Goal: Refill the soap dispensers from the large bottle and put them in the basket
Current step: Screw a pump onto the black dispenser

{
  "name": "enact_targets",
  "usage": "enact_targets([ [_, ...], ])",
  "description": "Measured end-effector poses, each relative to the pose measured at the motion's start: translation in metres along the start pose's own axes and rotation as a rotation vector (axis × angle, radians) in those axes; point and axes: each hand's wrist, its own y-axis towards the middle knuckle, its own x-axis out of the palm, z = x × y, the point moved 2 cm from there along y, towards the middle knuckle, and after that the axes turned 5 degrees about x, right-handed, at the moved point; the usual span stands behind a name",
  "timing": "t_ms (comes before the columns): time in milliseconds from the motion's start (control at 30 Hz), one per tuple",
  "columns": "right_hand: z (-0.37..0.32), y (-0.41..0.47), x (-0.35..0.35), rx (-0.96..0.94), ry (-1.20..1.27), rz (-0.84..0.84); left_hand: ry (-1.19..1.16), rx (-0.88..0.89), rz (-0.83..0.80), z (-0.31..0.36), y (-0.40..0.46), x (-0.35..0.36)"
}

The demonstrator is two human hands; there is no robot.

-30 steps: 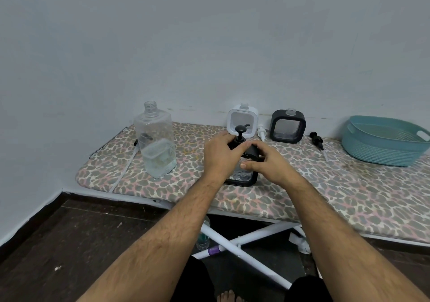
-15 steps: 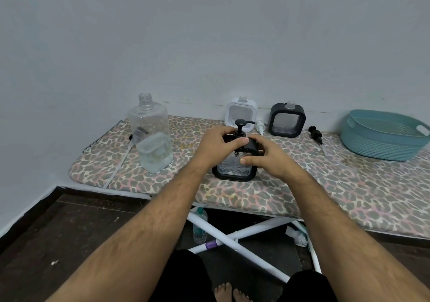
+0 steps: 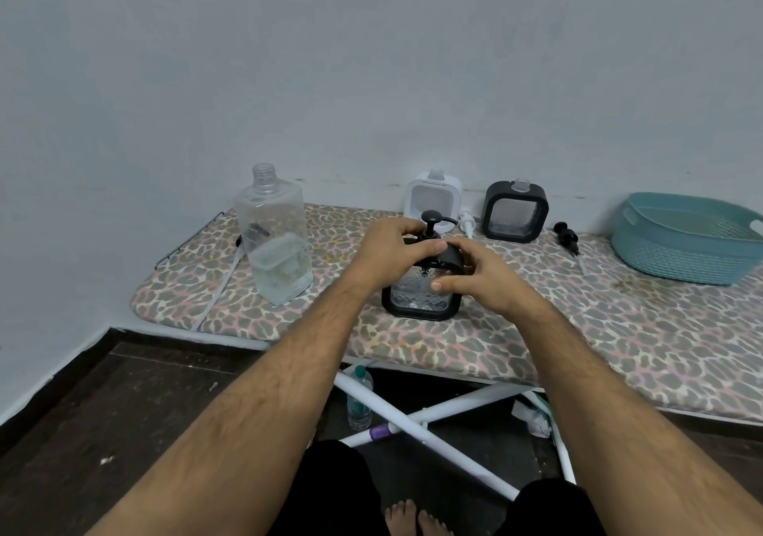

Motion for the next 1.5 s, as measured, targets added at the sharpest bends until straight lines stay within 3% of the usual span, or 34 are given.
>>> enact_targets([
  [100,0.0,-0.001,0.0,0.008,0.015,-0.003,-0.132,-0.006,-0.157,-0.005,0.004,-0.006],
  [167,0.0,-0.001,0.001,0.011,0.025,-0.006,-0.148,0.005,-0.166,-0.006,0.006,-0.006],
  [333,0.001,-0.002,0.0,0.0,-0.007,0.01,0.013,0.013,0.027,-0.002,-0.007,0.007],
  [467,0.003,-0.001,0.0,-0.008,-0.031,0.017,0.166,-0.101,0.237,0.006,-0.013,0.012],
  [633,0.005,0.0,0.0,-0.015,-0.051,0.033,0.216,-0.076,0.326,0.003,-0.007,0.017],
  [867,0.003,0.001,0.001,-0.02,-0.022,0.014,0.353,0.056,0.306,0.001,-0.002,0.018],
  [1033,0.003,0.001,0.0,-0.014,-0.019,0.0,0.29,0.108,0.235,0.001,-0.002,0.011],
  [1233,0.002,0.001,0.0,-0.002,-0.01,-0.011,0.089,0.084,0.04,-0.004,0.004,0.001],
  [1500,0.002,0.002,-0.001,0.017,-0.022,-0.016,0.036,0.097,0.018,-0.006,0.006,-0.001],
])
